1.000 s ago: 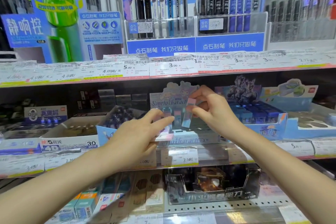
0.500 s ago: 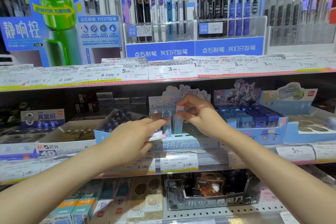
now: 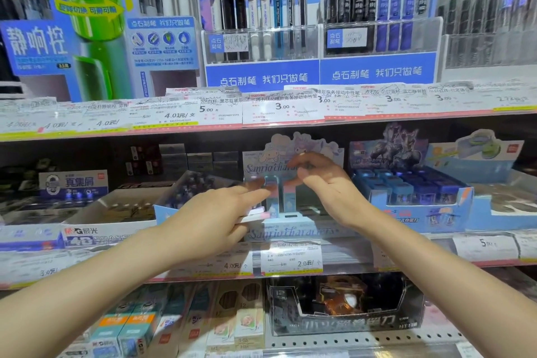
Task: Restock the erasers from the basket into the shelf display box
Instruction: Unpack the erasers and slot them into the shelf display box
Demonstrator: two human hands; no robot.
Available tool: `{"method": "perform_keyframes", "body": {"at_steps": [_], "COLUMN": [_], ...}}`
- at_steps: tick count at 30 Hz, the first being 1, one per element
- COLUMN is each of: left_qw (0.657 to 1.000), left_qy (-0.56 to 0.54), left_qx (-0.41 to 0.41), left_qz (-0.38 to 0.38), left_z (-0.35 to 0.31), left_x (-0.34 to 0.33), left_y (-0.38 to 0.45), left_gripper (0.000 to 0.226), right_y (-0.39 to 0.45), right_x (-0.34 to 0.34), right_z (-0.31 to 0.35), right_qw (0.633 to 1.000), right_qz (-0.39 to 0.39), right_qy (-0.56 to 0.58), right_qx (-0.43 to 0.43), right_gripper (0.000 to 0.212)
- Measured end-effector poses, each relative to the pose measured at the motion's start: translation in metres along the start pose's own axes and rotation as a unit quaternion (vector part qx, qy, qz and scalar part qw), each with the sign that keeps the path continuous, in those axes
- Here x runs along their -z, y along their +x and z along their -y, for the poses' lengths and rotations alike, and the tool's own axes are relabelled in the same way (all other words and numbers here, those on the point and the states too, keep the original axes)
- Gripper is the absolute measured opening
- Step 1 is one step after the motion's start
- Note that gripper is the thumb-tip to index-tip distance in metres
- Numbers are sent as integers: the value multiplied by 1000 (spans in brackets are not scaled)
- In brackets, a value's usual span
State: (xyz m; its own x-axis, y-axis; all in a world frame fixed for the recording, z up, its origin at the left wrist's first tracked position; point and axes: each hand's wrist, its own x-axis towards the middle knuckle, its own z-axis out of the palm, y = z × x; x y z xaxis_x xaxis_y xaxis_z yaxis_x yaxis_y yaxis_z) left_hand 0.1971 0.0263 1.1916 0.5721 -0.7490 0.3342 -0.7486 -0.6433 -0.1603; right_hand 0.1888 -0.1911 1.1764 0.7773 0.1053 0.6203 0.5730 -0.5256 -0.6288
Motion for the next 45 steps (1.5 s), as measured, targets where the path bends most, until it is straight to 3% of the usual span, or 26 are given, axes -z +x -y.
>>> {"method": "perform_keyframes", "body": {"at_steps": [5, 9, 13, 16, 20, 24, 26, 28, 33, 40, 45], "left_qw": [1000, 990, 981, 959, 907, 845, 800, 780, 807, 768, 838], "left_qy": [10, 24, -148, -269, -422, -529, -592, -617, -564, -610, -515], "left_qx": [20, -16, -7, 2, 21, 62, 84, 105, 139, 154, 130], "left_qz": [-13, -138, -127, -94, -12, 45, 45, 2, -109, -120, -125], "left_z": [1, -6, -21, -26, -37, -35, -34, -34, -33, -40, -27], "left_x": [-1, 1, 6, 9, 18, 16, 14, 12, 8, 7, 3], "left_y": [-2, -10, -13, -10, -10, -14, -17, -18, -14, -9, -4], "left_gripper": [65, 53, 19, 14, 13, 16, 18, 18, 7, 8, 19], "right_y": [-3, -22, -41, -45, -45, -42, -41, -39, -37, -41, -33], "right_x": [0, -3, -9, -11, -8, -3, 1, 3, 0, -12, -5], "right_z": [4, 25, 51, 60, 65, 68, 69, 69, 68, 64, 58], "right_qw": [999, 996, 986, 985, 991, 991, 986, 983, 988, 986, 991], "right_qz": [-14, -56, -31, -17, -15, 12, 15, 13, 6, -37, -58], "right_qy": [33, -10, -10, -16, 16, 124, 168, 183, 154, 161, 122], "right_qx": [-11, 69, 161, 170, 132, 45, 10, -6, -7, 8, 11], "right_gripper": [42, 23, 20, 18, 9, 11, 8, 6, 11, 34, 32]}}
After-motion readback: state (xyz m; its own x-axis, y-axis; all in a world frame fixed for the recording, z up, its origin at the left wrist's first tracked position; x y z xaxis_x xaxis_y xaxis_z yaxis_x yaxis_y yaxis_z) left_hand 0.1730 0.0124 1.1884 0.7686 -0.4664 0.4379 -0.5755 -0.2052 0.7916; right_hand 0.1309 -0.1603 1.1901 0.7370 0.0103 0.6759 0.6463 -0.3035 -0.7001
